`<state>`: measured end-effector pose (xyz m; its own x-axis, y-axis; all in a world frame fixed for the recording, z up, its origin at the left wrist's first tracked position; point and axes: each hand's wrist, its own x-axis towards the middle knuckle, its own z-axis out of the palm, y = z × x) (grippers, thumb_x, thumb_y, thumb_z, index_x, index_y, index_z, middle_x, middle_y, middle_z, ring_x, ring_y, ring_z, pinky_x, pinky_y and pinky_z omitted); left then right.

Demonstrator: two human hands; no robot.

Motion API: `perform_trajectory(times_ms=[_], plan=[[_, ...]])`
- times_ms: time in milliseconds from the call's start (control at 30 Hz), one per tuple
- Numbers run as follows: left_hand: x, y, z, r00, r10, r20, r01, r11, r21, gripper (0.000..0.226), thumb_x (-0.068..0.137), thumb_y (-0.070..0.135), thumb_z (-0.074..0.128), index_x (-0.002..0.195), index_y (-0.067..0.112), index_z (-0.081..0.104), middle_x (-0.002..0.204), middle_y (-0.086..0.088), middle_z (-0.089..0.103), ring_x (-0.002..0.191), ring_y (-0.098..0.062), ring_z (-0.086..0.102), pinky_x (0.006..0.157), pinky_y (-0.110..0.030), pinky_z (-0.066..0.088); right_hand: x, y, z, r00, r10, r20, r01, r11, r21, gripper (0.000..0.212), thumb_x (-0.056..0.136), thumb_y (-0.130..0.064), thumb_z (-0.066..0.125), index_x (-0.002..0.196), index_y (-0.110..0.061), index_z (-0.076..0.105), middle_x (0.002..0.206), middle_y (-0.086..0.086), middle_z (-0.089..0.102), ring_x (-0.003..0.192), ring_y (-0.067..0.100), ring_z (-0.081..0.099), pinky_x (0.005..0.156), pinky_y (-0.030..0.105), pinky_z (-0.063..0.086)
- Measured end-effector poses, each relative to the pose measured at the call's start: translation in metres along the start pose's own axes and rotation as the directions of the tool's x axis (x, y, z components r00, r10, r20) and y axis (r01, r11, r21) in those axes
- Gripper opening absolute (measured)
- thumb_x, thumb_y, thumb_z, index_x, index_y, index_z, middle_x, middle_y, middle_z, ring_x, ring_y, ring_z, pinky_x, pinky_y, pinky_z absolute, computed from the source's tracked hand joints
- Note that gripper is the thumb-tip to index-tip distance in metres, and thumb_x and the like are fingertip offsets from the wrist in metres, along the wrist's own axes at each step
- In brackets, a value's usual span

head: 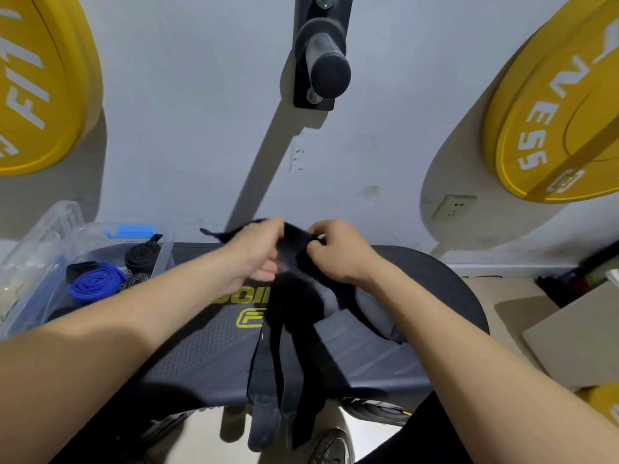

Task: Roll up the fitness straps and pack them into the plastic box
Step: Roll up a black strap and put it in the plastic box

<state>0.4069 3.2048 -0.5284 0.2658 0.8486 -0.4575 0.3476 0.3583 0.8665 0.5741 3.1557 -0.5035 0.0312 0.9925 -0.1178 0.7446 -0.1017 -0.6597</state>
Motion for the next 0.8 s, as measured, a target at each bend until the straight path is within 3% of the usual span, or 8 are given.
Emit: perform_trajectory(times_ms=[100,200,267,333,433,500,667,800], plan=[[0.003,0.005,-0.01,1.0,0.031,0.002,-0.03,0.975,-0.22,0.023,0.101,0.033,0.056,0.109,0.012,0.061,0.093,-0.015,0.072,0.08,-0.031,0.07,0.084,-0.045,0.058,-0.009,-0.004,0.013,0.947,-0.046,0.317,-0.044,0.961,0.274,0.004,0.106,-0.006,0.063,0.108,-0.004,0.062,0.072,0.004,0.059,0.056,0.014,0.057,0.053,0.029,0.053],[0.007,-0.005,-0.013,0.995,0.093,-0.045,-0.092,0.995,0.035,0.009,0.102,0.018,0.056,0.104,0.011,0.062,0.089,-0.013,0.072,0.077,-0.027,0.067,0.078,-0.039,0.056,-0.011,-0.002,0.021,0.873,-0.034,0.486,-0.11,0.959,0.263,0.024,0.102,-0.005,0.07,0.124,-0.002,0.062,0.076,0.003,0.067,0.068,0.017,0.069,0.065,0.029,0.061],[0.009,-0.014,-0.012,0.987,0.157,0.014,-0.155,0.945,0.287,0.014,0.102,0.017,0.056,0.091,0.014,0.066,0.081,-0.008,0.072,0.073,-0.024,0.064,0.07,-0.034,0.049,-0.009,0.001,0.018,0.831,0.025,0.556,-0.119,0.984,0.133,0.029,0.101,-0.006,0.069,0.13,-0.008,0.065,0.099,0.011,0.081,0.081,0.019,0.078,0.074,0.029,0.062],[0.011,-0.019,-0.01,0.98,0.174,0.094,-0.197,0.881,0.43,0.023,0.103,0.024,0.059,0.084,0.018,0.069,0.079,0.0,0.074,0.072,-0.021,0.066,0.069,-0.031,0.049,-0.001,0.013,0.01,0.87,0.101,0.482,-0.095,0.995,-0.037,0.024,0.099,-0.004,0.062,0.12,-0.006,0.073,0.11,0.018,0.08,0.091,0.027,0.08,0.081,0.036,0.063],[0.013,-0.023,-0.002,0.974,0.147,0.172,-0.221,0.785,0.578,0.027,0.103,0.031,0.056,0.083,0.019,0.069,0.073,0.009,0.075,0.066,-0.008,0.067,0.06,-0.022,0.047,0.015,0.047,-0.012,0.963,0.228,0.143,-0.16,0.911,-0.38,0.03,0.092,-0.004,0.055,0.112,0.0,0.076,0.109,0.021,0.078,0.101,0.038,0.074,0.091,0.048,0.064],[0.015,-0.023,0.002,0.961,0.164,0.222,-0.273,0.676,0.684,0.031,0.105,0.035,0.052,0.083,0.017,0.065,0.076,0.006,0.073,0.072,-0.01,0.066,0.062,-0.027,0.045,0.02,0.07,-0.022,0.957,0.29,0.021,-0.254,0.868,-0.426,0.03,0.091,-0.002,0.054,0.112,-0.004,0.076,0.109,0.019,0.075,0.097,0.037,0.072,0.088,0.049,0.065],[0.021,-0.026,0.014,0.95,0.152,0.274,-0.31,0.575,0.757,0.036,0.108,0.04,0.044,0.096,0.011,0.061,0.094,-0.004,0.068,0.091,-0.027,0.065,0.082,-0.038,0.053,0.021,0.09,-0.016,0.869,0.35,0.35,-0.189,0.889,-0.418,0.056,0.093,-0.003,0.047,0.142,-0.023,0.066,0.138,0.005,0.064,0.125,0.03,0.062,0.1,0.037,0.053],[0.025,-0.02,0.02,0.959,0.143,0.246,-0.283,0.562,0.778,0.056,0.097,0.071,0.051,0.114,0.019,0.061,0.102,0.006,0.066,0.1,-0.019,0.064,0.085,-0.037,0.052,0.028,0.094,-0.009,0.875,0.362,0.322,-0.231,0.896,-0.38,0.023,0.092,-0.004,0.046,0.103,-0.004,0.066,0.098,0.013,0.066,0.092,0.03,0.059,0.07,0.033,0.045]])
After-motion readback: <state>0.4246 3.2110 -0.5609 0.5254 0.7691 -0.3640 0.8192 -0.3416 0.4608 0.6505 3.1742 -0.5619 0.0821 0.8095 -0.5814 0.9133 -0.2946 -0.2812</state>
